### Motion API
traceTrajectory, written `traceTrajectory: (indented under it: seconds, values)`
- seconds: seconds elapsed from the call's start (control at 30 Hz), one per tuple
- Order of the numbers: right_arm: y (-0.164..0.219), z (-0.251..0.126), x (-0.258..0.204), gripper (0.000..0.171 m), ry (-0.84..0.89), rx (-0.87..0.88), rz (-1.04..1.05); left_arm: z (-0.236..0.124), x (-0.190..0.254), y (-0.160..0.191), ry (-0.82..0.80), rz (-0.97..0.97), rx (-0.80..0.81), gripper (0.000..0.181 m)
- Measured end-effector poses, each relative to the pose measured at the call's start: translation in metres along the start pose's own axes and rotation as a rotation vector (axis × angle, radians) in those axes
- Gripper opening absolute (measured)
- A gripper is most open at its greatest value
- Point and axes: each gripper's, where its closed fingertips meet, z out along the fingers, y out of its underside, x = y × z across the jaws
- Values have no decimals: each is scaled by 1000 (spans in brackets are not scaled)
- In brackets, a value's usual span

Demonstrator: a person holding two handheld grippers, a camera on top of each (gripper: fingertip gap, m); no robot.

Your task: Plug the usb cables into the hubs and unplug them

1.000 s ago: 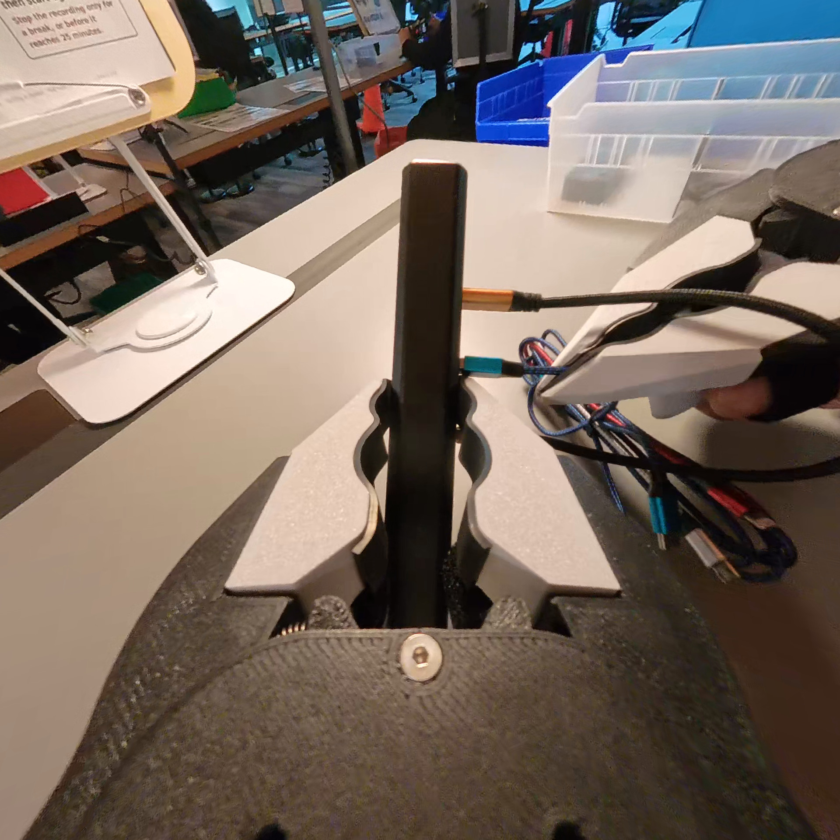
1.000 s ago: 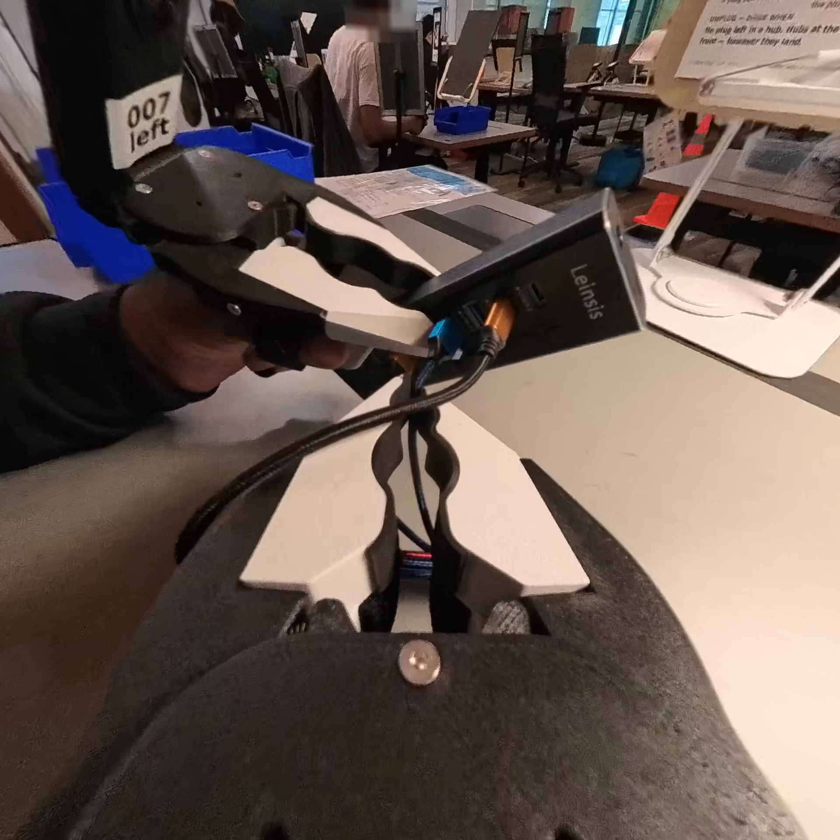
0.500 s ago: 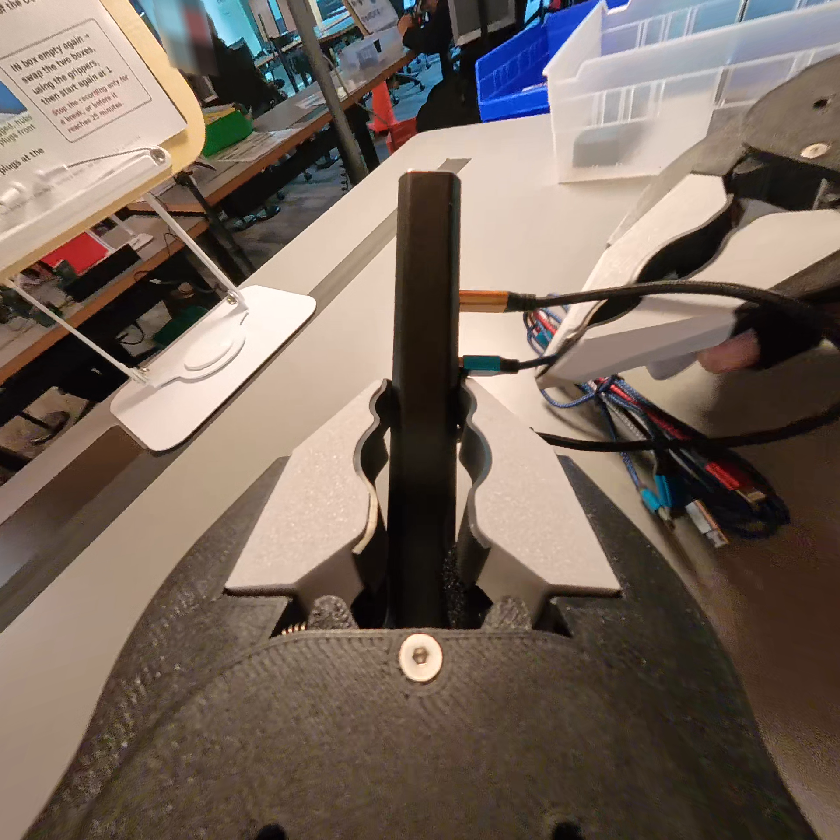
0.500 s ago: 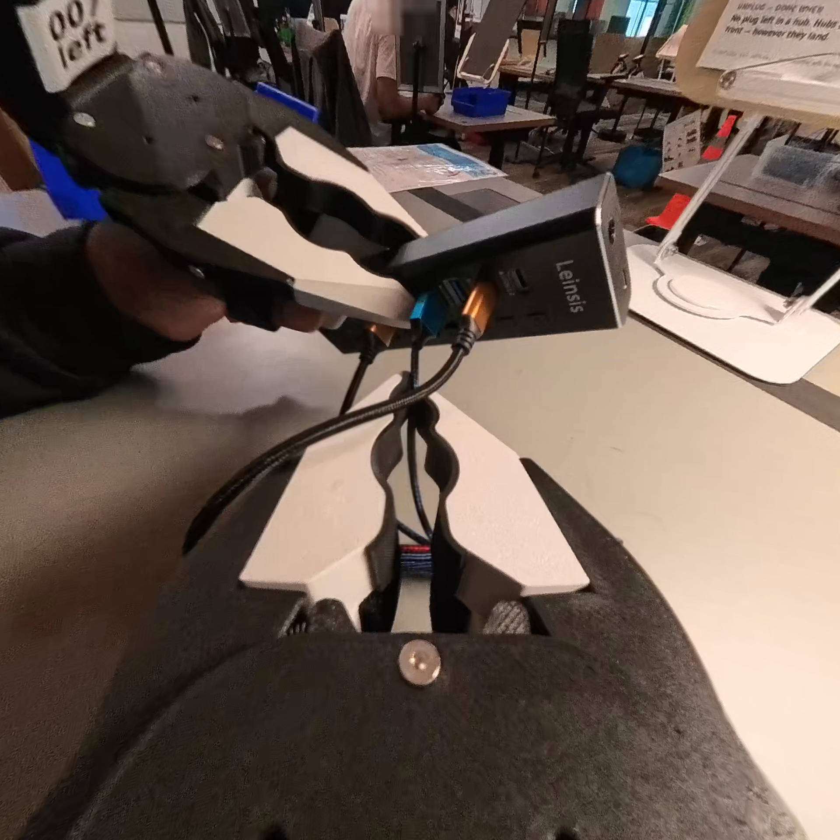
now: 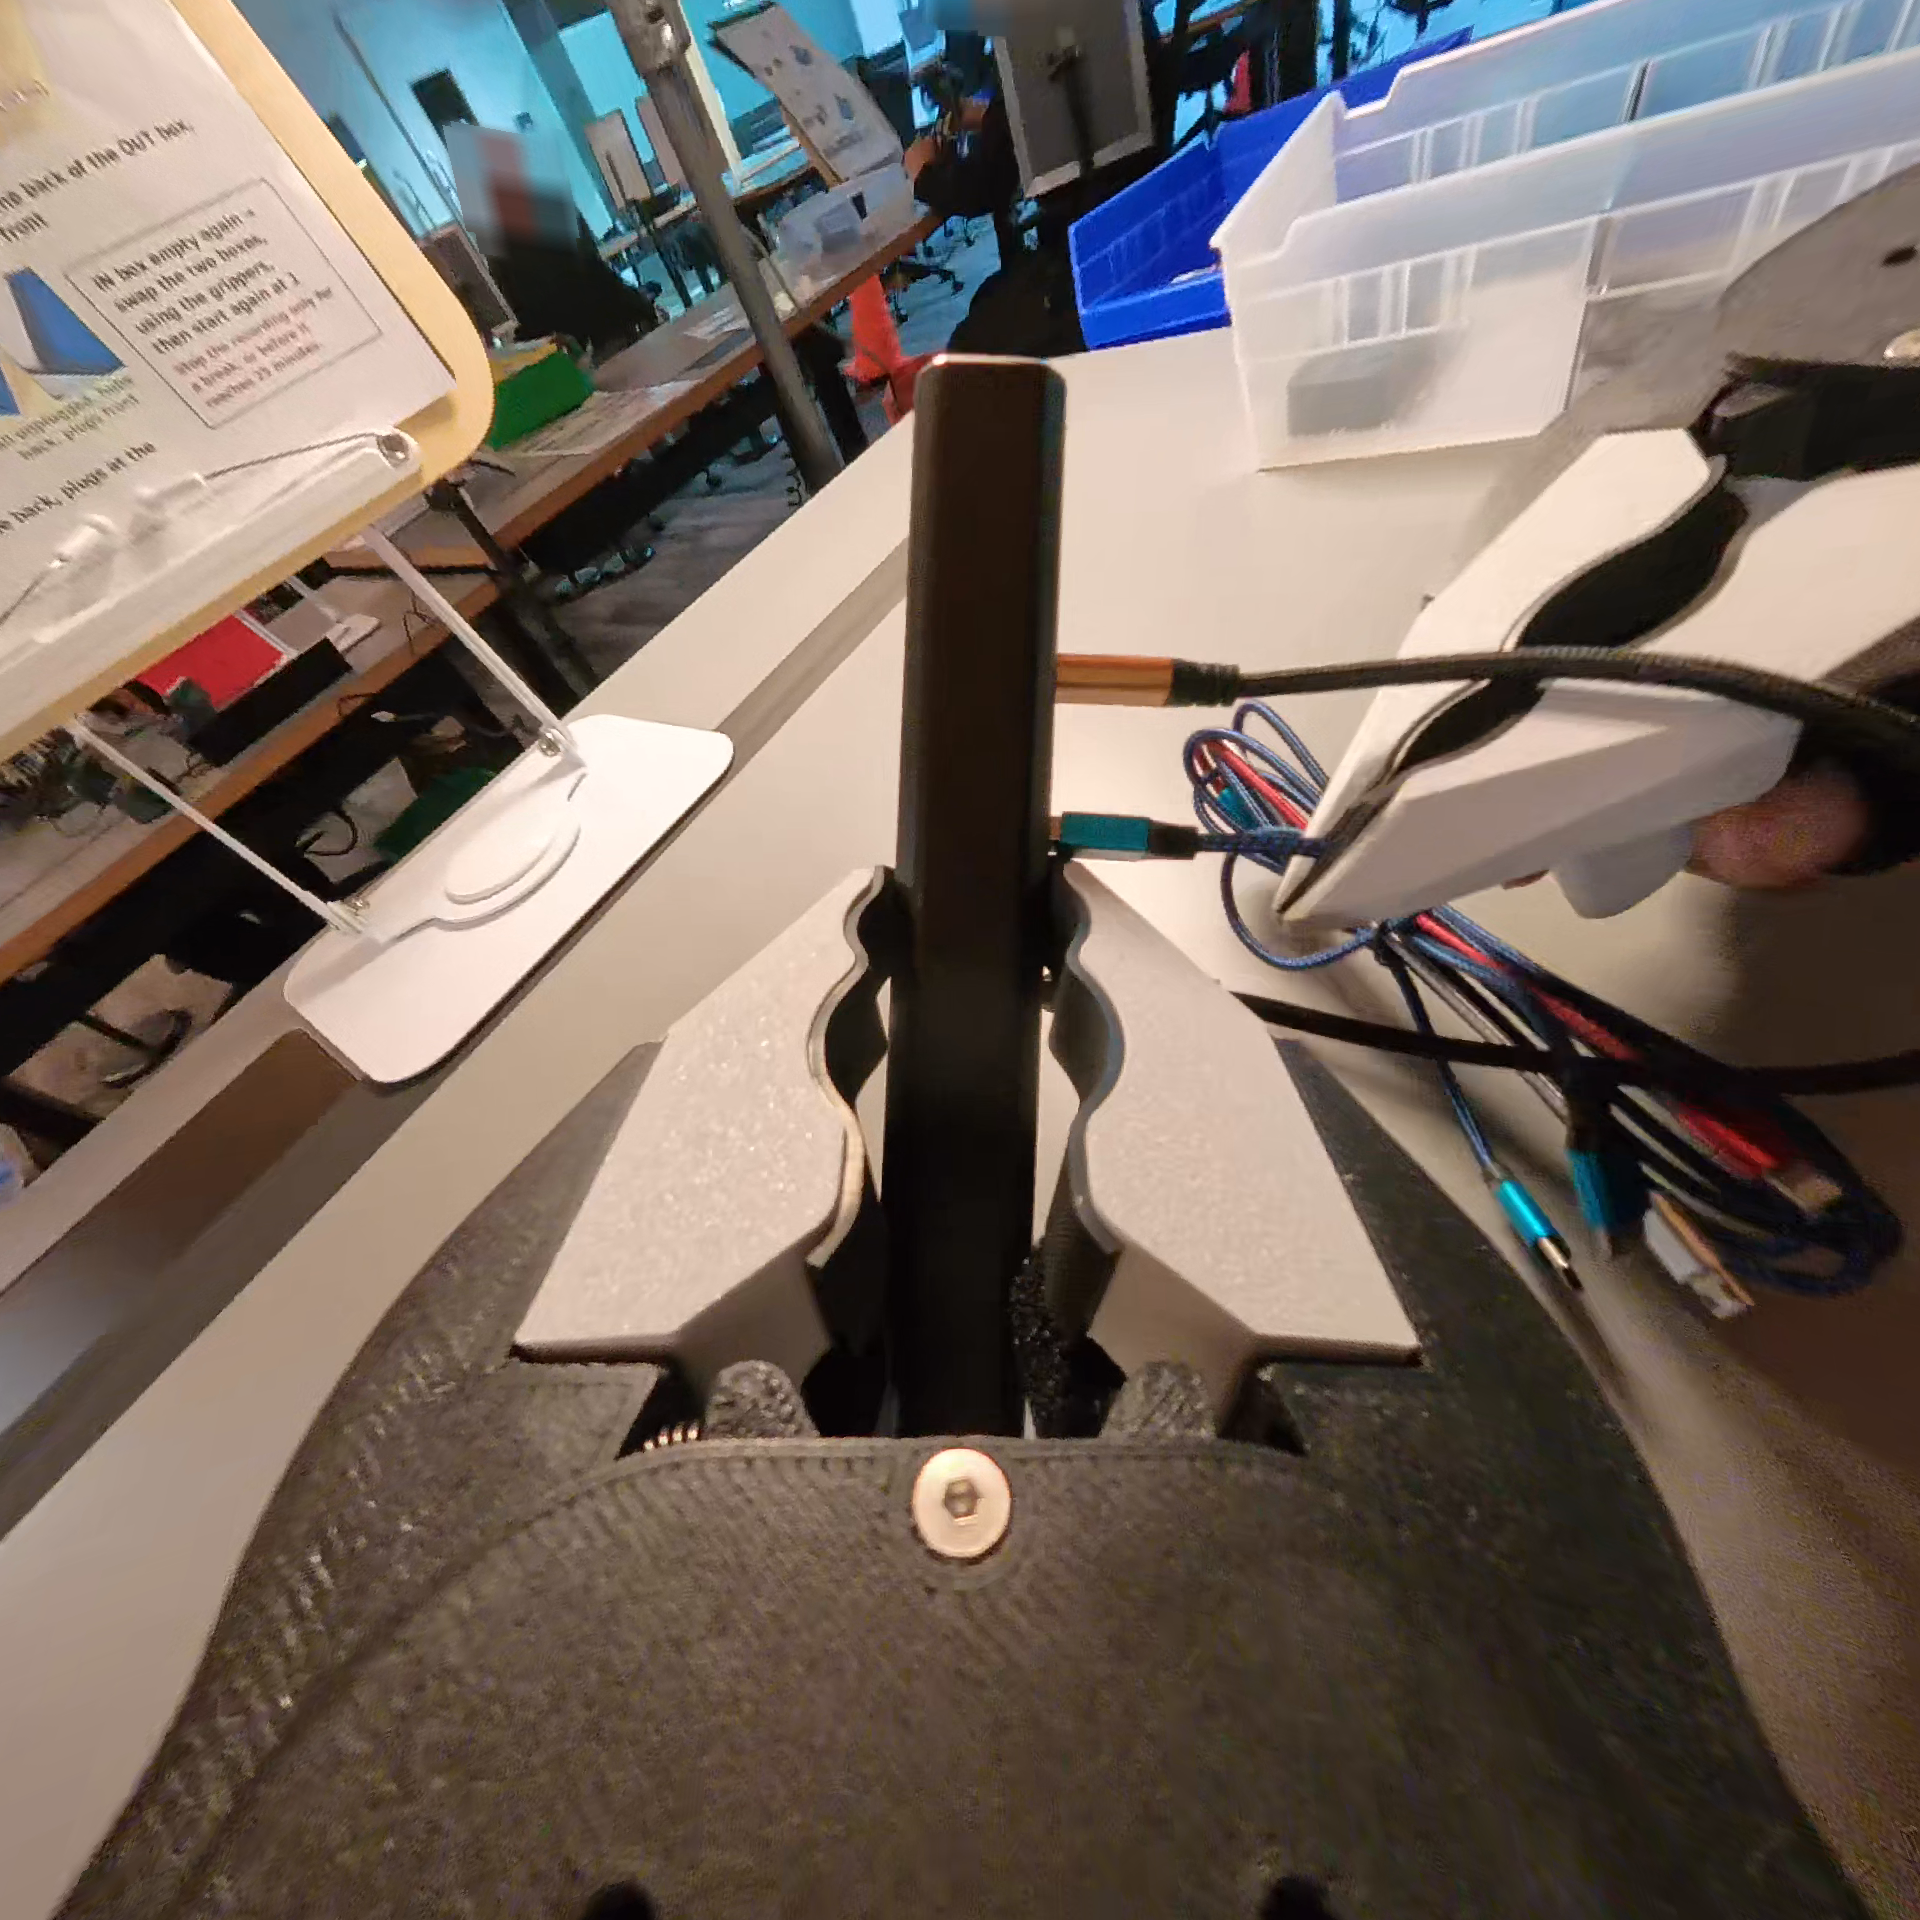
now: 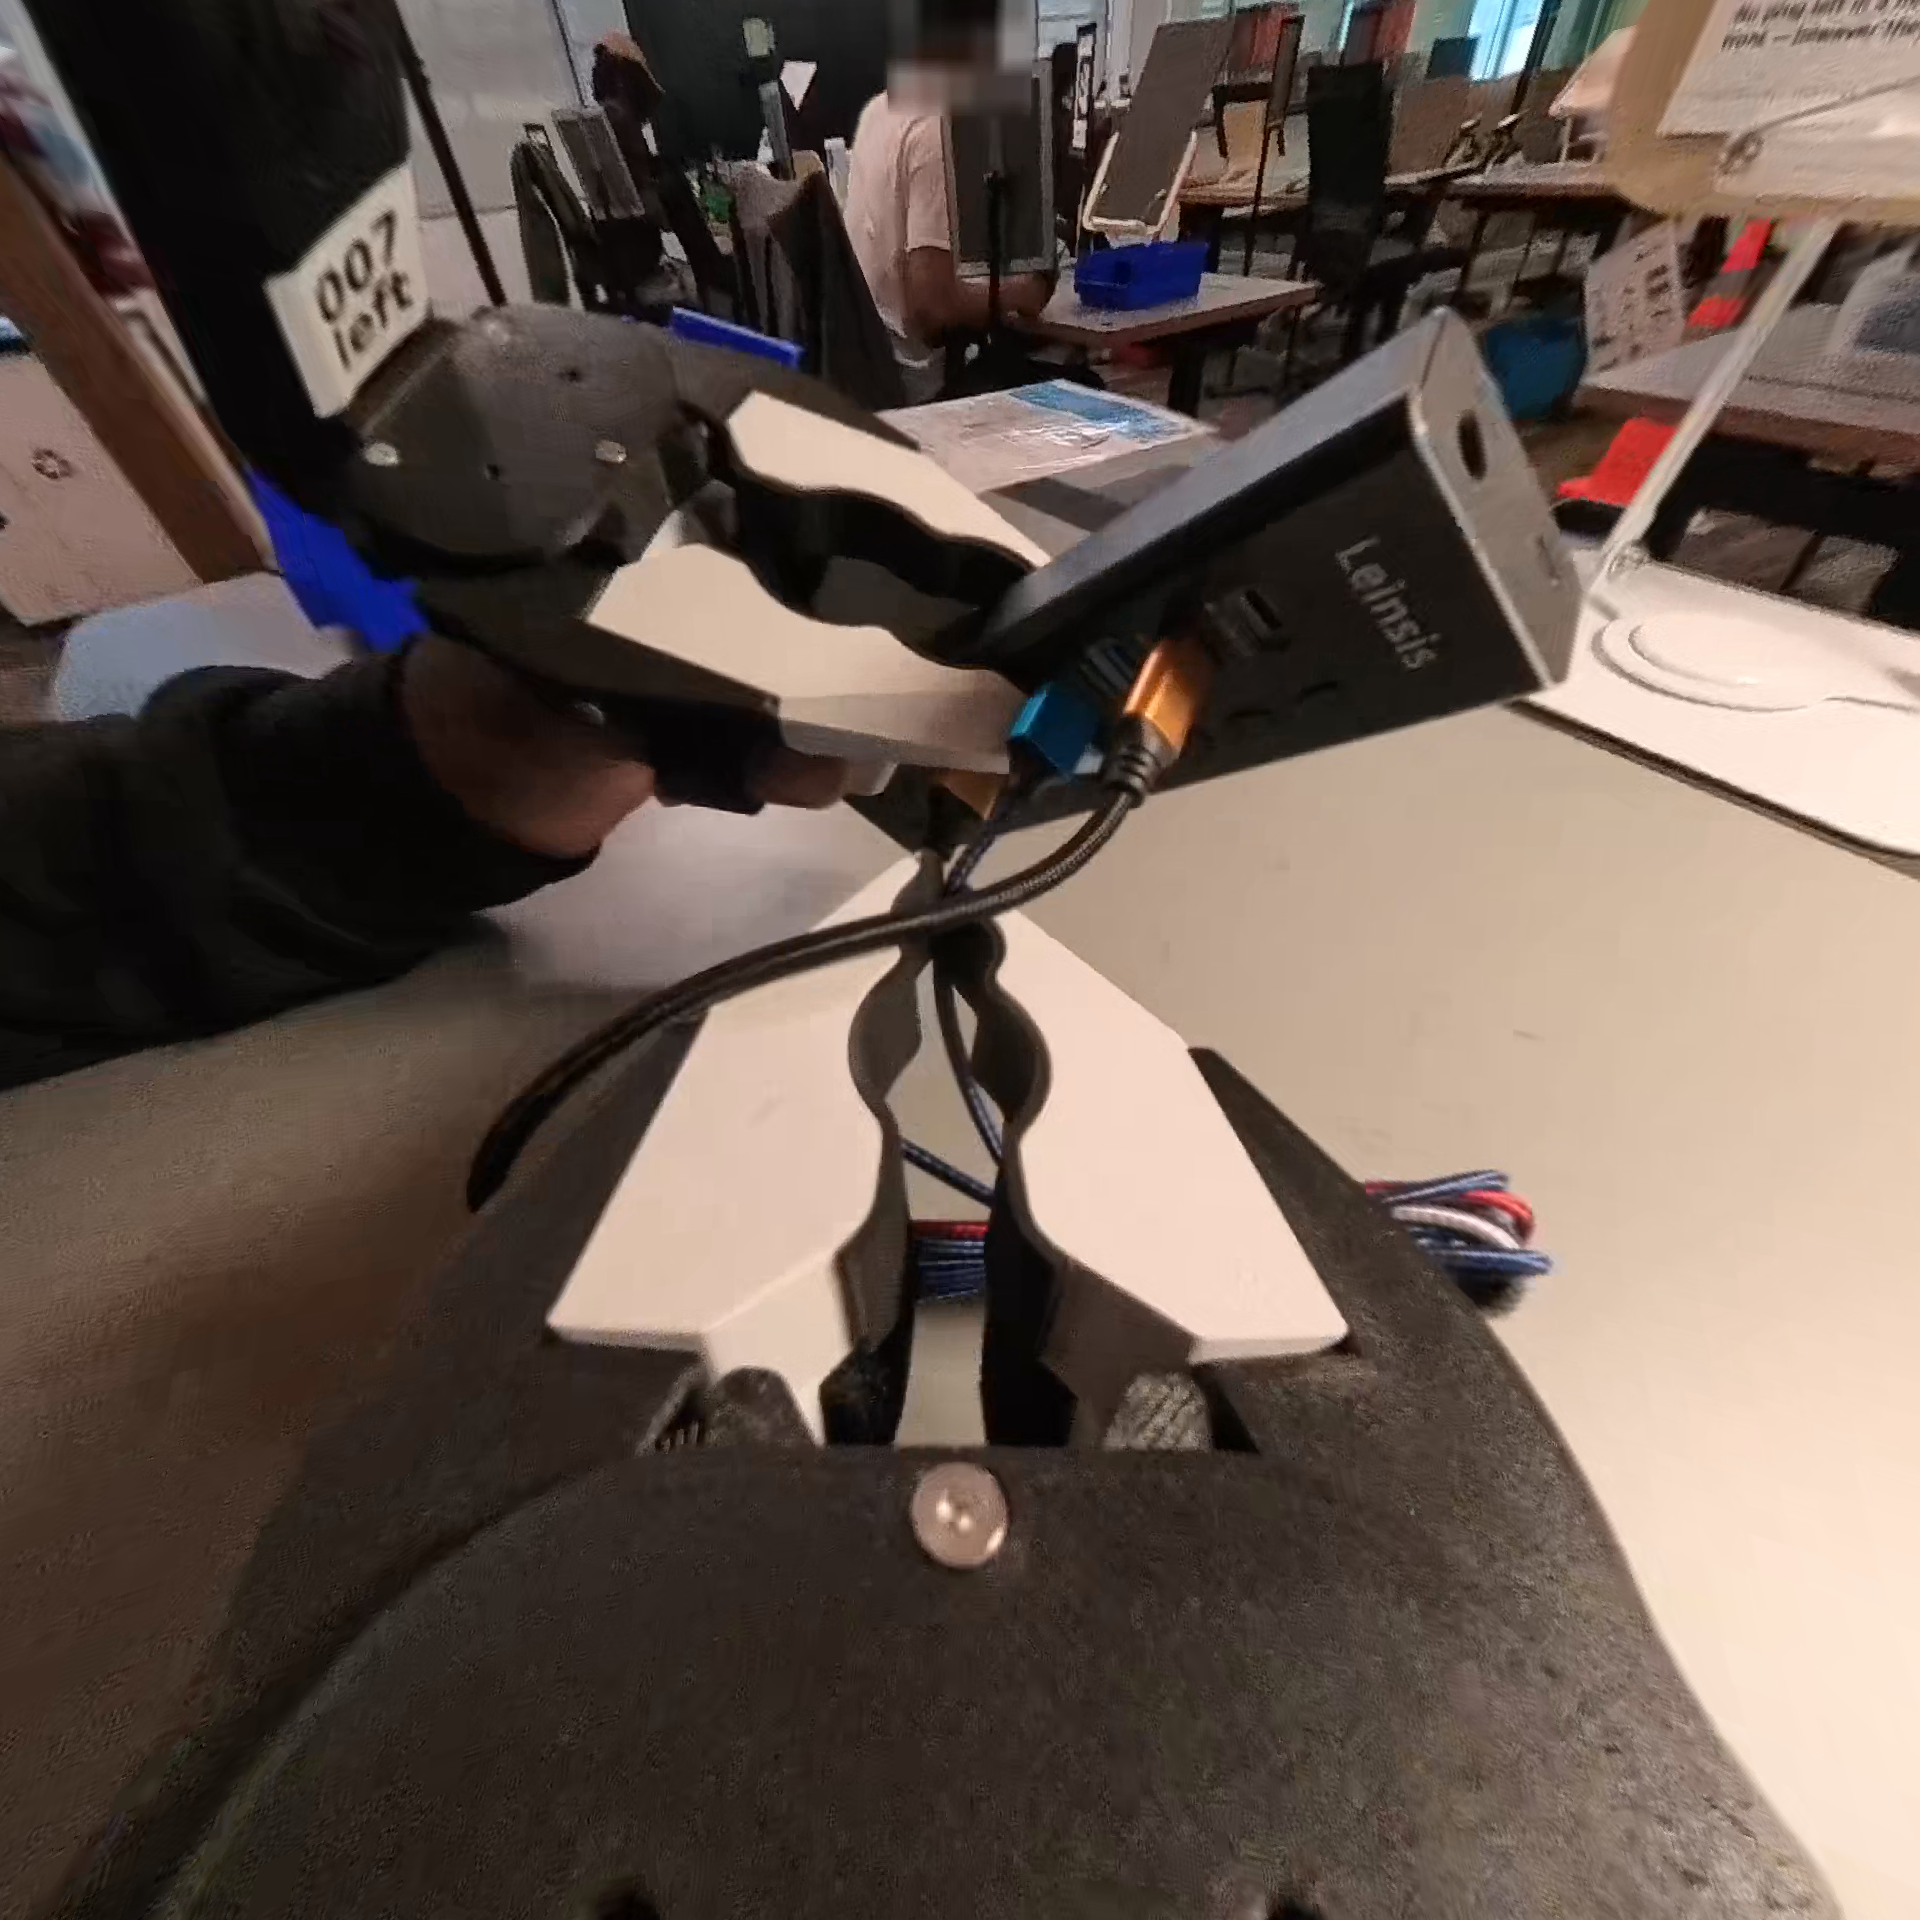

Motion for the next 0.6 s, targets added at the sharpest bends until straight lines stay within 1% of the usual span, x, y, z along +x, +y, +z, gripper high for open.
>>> traceTrajectory:
  seconds: [0.07, 0.1, 0.17, 0.23, 0.27, 0.33, 0.4, 0.43, 0.47, 0.5, 0.53, 0.57, 0.6]
  values:
    - [5, 1, 12, 3, 40, -34, -65, -2, -3, 1, -40, 33, -18, 30]
    - [8, 1, 19, 3, 34, -36, -44, -1, -3, 0, -49, 32, -16, 30]
    - [8, 3, 12, 3, 4, -31, 32, 1, -4, 1, -47, 23, -14, 30]
    - [0, 2, -4, 3, -19, 16, 36, -2, -2, -3, -15, -13, 28, 30]
    - [0, 2, -3, 3, -21, 20, 20, -5, -3, -6, -30, 6, 30, 30]
    - [5, 1, 16, 3, -1, 3, -28, -5, -5, -8, -60, 31, 18, 30]
    - [5, 1, 8, 3, -38, 3, 38, -2, -6, -3, -49, 17, -1, 30]
    - [2, 0, -12, 2, -89, 22, 14, -2, -11, 1, -70, -3, -3, 30]
    - [2, -2, -40, 3, -180, 34, -31, -8, -32, 5, -153, -45, -11, 30]
    - [7, -1, -48, 3, -149, 15, -98, -18, -52, 9, -187, -106, -2, 29]
    - [11, 2, -33, 3, -40, -20, -132, -30, -70, 10, -221, -157, 25, 29]
    - [9, 2, -17, 2, -7, -20, -87, -38, -79, 10, -240, -153, 29, 30]
    - [7, 1, -5, 2, -12, -14, -22, -42, -83, 10, -249, -144, 19, 30]
